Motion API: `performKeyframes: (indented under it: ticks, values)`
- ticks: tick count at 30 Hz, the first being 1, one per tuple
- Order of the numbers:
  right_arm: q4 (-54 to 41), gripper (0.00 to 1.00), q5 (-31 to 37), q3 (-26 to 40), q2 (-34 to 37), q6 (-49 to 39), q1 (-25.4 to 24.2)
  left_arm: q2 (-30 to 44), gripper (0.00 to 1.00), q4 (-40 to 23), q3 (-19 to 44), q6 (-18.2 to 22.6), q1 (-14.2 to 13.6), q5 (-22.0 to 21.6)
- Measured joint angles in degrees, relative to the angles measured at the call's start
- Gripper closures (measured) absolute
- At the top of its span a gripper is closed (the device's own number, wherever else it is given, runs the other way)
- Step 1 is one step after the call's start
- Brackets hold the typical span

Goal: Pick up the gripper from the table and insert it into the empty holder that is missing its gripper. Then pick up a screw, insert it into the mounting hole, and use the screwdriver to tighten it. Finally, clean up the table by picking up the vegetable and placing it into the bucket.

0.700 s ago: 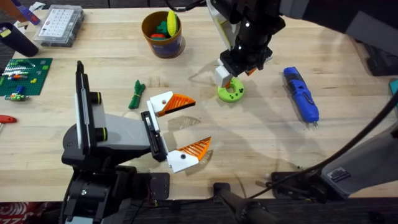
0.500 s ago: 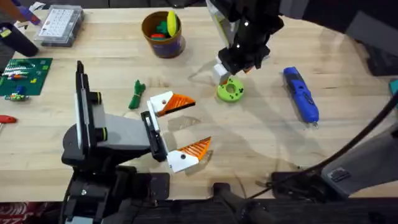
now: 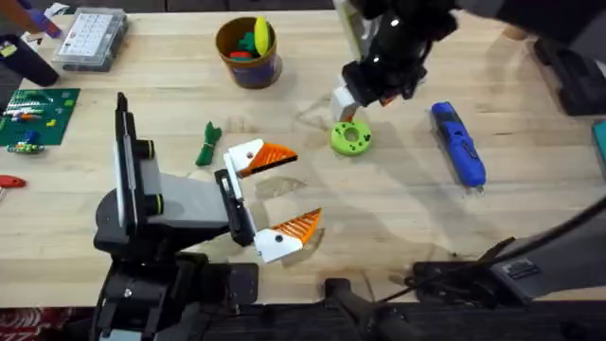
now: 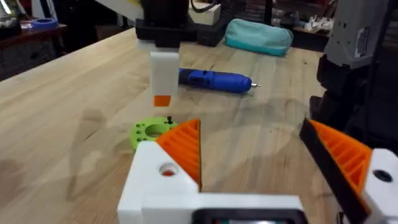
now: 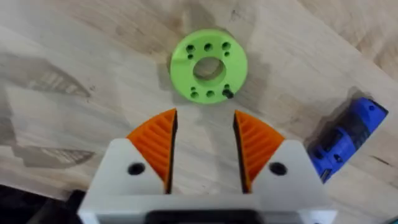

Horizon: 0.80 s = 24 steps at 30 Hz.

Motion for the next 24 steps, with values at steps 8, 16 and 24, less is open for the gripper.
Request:
performKeyframes:
  ticks: [8, 16, 24]
  values:
    - [1.0, 0.301, 0.0, -3.6, -4.5, 1.8, -1.4, 0.0, 0.010, 0.0, 0.0, 0.0, 0.0, 0.0]
    - [2.9, 0.301, 0.0, -11.3, -7.5, 4.4, -1.6, 0.0, 0.009, 0.0, 0.0, 0.0, 0.0, 0.0]
    - [9.6, 0.301, -1.6, -18.1, -7.8, 7.6, -1.8, 0.0, 0.010, 0.0, 0.0, 0.0, 0.0, 0.0]
